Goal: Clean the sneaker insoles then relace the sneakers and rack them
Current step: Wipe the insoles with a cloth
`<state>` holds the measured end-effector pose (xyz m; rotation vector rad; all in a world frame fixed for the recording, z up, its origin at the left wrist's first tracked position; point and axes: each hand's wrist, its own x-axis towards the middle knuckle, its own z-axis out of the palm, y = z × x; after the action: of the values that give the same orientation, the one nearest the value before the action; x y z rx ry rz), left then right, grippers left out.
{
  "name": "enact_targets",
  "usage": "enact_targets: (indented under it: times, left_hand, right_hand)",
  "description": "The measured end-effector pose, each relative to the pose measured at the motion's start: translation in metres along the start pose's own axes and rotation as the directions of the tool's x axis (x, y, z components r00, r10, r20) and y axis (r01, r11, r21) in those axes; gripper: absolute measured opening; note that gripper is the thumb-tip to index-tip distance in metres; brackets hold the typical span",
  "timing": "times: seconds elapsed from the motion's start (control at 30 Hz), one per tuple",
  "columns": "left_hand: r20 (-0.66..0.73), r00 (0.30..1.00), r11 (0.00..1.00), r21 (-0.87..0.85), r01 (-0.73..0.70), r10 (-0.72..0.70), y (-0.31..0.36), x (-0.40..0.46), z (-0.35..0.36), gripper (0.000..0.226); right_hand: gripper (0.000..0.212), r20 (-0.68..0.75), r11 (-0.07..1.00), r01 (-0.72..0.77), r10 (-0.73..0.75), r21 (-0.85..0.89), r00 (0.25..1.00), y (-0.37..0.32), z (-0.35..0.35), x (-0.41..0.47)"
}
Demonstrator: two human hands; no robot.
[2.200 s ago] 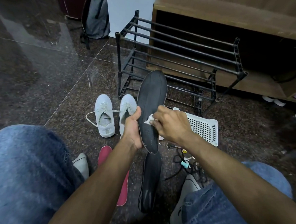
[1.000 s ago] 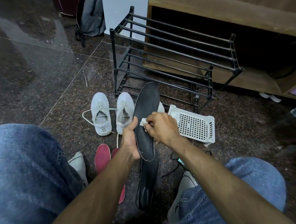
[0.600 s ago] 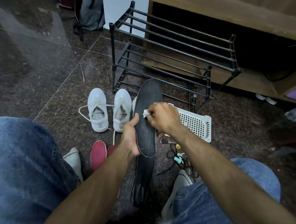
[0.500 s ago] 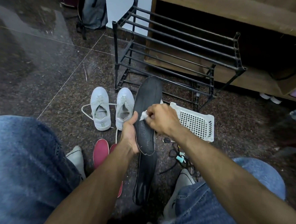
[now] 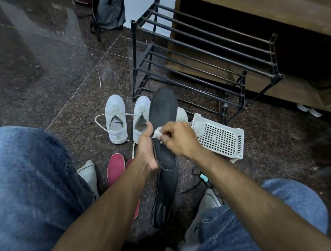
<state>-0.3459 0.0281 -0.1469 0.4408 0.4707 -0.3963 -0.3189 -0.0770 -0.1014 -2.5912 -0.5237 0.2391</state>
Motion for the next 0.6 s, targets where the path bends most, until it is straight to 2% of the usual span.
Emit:
enact_targets:
  times: [0.1, 0.17, 0.23, 0.3, 0.43, 0.5, 0.6]
  left_hand:
    - [0.049, 0.999, 1.000, 0.010, 0.017, -0.017, 0.012, 0.006, -0.005, 0.091]
    - [0.059, 0.998, 1.000, 0.018, 0.010, -0.011, 0.011, 0.008, -0.007, 0.089]
    - [0.051, 0.999, 0.999, 0.030, 0.010, -0.012, 0.009, 0.009, -0.004, 0.087]
    - [0.047, 0.998, 0.998, 0.050, 0.038, -0.041, 0.006, 0.008, 0.001, 0.083]
    - [-0.034, 0.999, 0.995, 0.100, -0.017, 0.020, -0.002, 0.002, 0.006, 0.061]
    - [-0.034, 0.999, 0.995, 0.097, -0.036, 0.039, -0.002, -0.001, 0.005, 0.059]
    - [-0.028, 0.998, 0.999, 0.010, -0.047, 0.047, 0.002, 0.002, -0.002, 0.069]
  right_hand:
    - [0.008, 0.154, 0.985, 0.085, -0.108, 0.151, 0.982, -0.007, 0.005, -0.025]
    - [0.007, 0.210, 0.976, 0.119, -0.156, 0.180, 0.965, -0.006, 0.000, -0.034]
    - [0.007, 0.215, 0.981, 0.170, -0.186, 0.089, 0.959, -0.004, -0.005, -0.036]
    - [0.010, 0.146, 0.976, 0.200, -0.187, -0.080, 0.971, -0.003, -0.010, -0.026]
    - [0.023, -0.036, 0.922, 0.044, -0.062, -0.384, 0.997, 0.000, -0.023, 0.013]
    - [0.023, -0.055, 0.916, 0.007, -0.031, -0.400, 0.998, 0.002, -0.022, 0.020]
    - [0.014, 0.058, 0.932, 0.112, -0.098, -0.346, 0.994, -0.002, -0.005, 0.005]
